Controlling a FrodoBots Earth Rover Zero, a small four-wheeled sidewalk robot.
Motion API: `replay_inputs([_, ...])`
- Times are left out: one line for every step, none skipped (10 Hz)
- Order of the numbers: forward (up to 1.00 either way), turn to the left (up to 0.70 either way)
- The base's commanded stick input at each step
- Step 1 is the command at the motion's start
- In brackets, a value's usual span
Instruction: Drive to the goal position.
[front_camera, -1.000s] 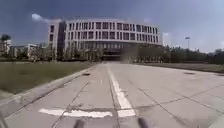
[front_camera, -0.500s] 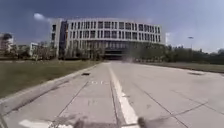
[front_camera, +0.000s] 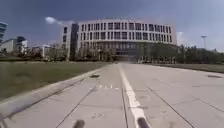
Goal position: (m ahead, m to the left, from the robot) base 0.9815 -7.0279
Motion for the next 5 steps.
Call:
replay_inputs([0.70,0.02])
replay_inputs([0.70,0.02])
replay_inputs([0.70,0.02])
replay_inputs([0.70,0.02])
replay_inputs([0.70,0.02])
